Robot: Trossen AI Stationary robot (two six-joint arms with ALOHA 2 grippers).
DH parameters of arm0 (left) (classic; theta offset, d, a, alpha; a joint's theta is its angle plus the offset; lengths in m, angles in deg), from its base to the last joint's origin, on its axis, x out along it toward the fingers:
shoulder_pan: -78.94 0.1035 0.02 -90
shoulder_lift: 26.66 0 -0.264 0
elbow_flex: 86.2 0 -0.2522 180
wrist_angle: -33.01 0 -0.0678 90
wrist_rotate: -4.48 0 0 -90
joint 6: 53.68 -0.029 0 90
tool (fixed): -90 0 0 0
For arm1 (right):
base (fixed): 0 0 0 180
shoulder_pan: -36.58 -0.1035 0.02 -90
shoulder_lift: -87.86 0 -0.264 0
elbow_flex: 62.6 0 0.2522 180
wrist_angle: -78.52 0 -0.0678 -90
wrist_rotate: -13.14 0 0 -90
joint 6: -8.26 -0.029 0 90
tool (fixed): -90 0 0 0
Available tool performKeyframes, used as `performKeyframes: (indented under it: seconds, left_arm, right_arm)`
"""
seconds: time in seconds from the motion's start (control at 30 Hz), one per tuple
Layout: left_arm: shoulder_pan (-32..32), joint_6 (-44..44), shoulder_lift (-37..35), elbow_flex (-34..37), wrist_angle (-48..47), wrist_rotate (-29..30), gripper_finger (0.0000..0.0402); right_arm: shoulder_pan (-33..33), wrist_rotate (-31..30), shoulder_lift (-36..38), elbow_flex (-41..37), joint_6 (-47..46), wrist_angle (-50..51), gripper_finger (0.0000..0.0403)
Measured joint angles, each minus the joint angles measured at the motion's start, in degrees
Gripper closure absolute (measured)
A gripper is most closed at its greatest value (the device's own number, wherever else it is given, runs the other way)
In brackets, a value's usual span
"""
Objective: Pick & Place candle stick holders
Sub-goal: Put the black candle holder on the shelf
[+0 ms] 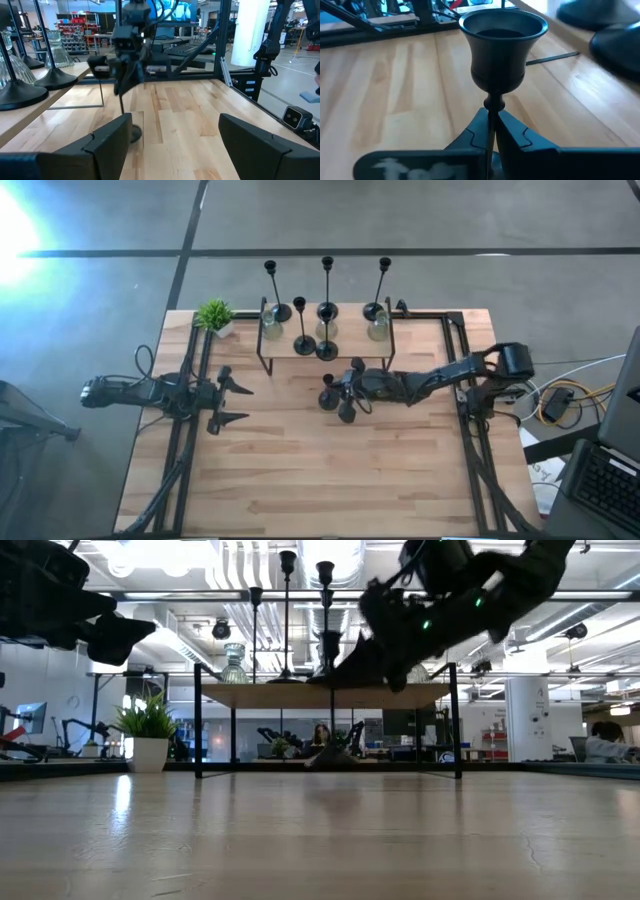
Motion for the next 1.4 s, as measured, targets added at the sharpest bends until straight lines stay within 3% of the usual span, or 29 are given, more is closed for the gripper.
performKeyframes:
  seconds: [0.3, 0.53, 1.07, 1.4]
  left_arm:
    - [0.0, 0.0, 0.0, 0.0, 0.0, 0.0, 0.0101]
    - [0.0, 0.0, 0.1, 0.0, 0.0, 0.0, 0.0101]
    - [0.0, 0.0, 0.1, 0.0, 0.0, 0.0, 0.0101]
    - [0.0, 0.0, 0.1, 0.0, 0.0, 0.0, 0.0101]
  right_arm:
    - [-0.6, 0.4, 22.3, 4.7, 0.9, 25.7, 0.0393]
    - [5.1, 0.8, 32.2, 5.5, 3.6, 31.9, 0.0394]
    - [20.1, 14.4, 29.1, 5.5, 5.8, 28.0, 0.0394]
    - [22.8, 15.2, 25.3, 6.6, 9.0, 26.5, 0.0394]
